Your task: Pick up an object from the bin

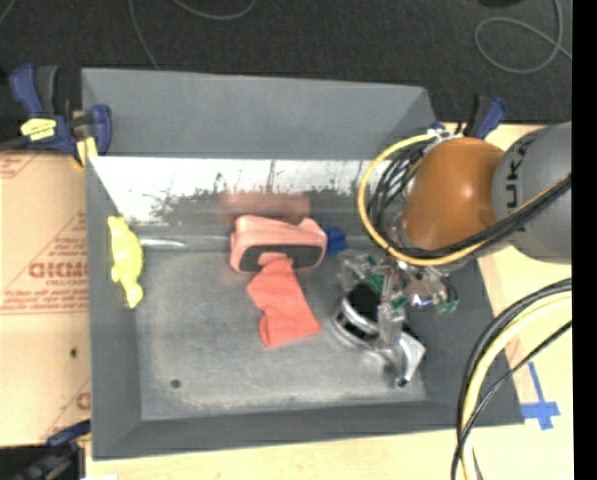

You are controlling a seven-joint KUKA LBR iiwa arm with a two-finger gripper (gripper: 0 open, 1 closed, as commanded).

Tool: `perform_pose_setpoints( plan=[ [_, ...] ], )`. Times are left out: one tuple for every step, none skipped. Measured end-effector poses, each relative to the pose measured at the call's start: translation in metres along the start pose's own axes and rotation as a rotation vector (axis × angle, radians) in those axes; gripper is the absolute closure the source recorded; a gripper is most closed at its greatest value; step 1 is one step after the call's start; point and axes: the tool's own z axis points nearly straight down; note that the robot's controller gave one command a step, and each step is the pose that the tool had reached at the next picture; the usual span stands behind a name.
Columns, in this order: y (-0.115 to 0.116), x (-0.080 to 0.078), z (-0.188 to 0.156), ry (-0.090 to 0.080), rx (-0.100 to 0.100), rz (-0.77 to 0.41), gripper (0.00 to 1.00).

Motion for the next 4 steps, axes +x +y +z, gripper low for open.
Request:
perform_pose_setpoints(
  plan=[
    [0.000, -0.012, 0.008, -0.004, -0.002, 0.245, 0.00],
    [-0.002, -0.024, 0.004, -0.001, -0.001, 0.194, 0.00],
    [-0.015, -0.028, 0.005, -0.004, -0.005, 0.129, 0.00],
    [-0.030, -0.028, 0.008, 0.001, -0.008, 0.341, 0.00]
  ],
)
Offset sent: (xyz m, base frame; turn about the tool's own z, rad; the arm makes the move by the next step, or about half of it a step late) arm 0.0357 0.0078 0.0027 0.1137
